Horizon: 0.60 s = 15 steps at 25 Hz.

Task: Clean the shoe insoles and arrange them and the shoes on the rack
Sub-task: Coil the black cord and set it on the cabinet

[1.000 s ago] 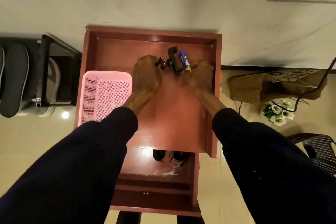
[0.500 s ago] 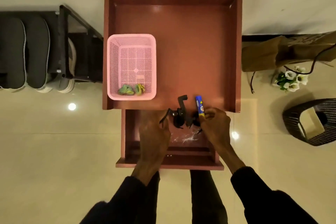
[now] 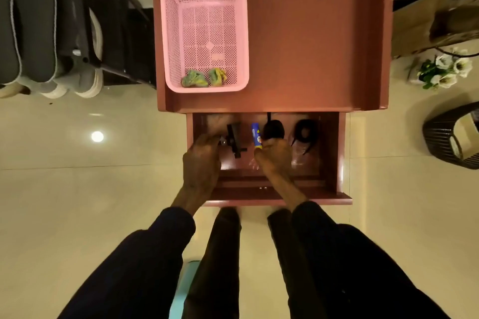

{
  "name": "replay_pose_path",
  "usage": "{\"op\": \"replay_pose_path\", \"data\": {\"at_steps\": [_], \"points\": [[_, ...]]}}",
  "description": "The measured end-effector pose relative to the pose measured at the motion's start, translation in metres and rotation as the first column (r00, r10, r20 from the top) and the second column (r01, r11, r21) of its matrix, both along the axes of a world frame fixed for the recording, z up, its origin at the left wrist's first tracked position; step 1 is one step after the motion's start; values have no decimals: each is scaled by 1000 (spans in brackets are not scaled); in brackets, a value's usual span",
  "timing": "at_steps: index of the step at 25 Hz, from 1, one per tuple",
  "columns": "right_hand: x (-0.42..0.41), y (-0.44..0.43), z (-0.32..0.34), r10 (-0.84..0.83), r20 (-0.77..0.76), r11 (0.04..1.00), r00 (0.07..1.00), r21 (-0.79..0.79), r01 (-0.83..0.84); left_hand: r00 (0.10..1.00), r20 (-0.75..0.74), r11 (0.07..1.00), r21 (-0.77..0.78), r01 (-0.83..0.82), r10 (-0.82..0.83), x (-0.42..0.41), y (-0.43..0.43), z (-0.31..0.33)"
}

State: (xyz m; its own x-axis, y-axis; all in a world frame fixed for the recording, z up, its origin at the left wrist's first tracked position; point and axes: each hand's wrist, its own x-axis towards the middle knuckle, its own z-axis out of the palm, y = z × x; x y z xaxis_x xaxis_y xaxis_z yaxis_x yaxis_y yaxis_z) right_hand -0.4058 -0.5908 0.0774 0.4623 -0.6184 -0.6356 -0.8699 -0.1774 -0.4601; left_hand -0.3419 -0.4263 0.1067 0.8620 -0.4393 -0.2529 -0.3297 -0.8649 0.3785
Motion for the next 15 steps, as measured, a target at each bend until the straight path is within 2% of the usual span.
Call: {"op": "replay_pose_path", "data": {"at_steps": [4,9,12,15], "points": [[17,15,-40,-19,-46,1000,999,3,19,988,58,987,83,139,-144,9,-8,-41],[17,24,-46,-16,23,999,1000,-44,17,991,35,984,121,128,-133,10,0,-71],[-4,27,-32,17,111,998,994,-56,-11,991,84,994,5,106,-106,-5,6,-64],[-24,26,-14,23,160,998,987,-57,-14,999,36,987,-158,41,-35,-24,12,-45]]}}
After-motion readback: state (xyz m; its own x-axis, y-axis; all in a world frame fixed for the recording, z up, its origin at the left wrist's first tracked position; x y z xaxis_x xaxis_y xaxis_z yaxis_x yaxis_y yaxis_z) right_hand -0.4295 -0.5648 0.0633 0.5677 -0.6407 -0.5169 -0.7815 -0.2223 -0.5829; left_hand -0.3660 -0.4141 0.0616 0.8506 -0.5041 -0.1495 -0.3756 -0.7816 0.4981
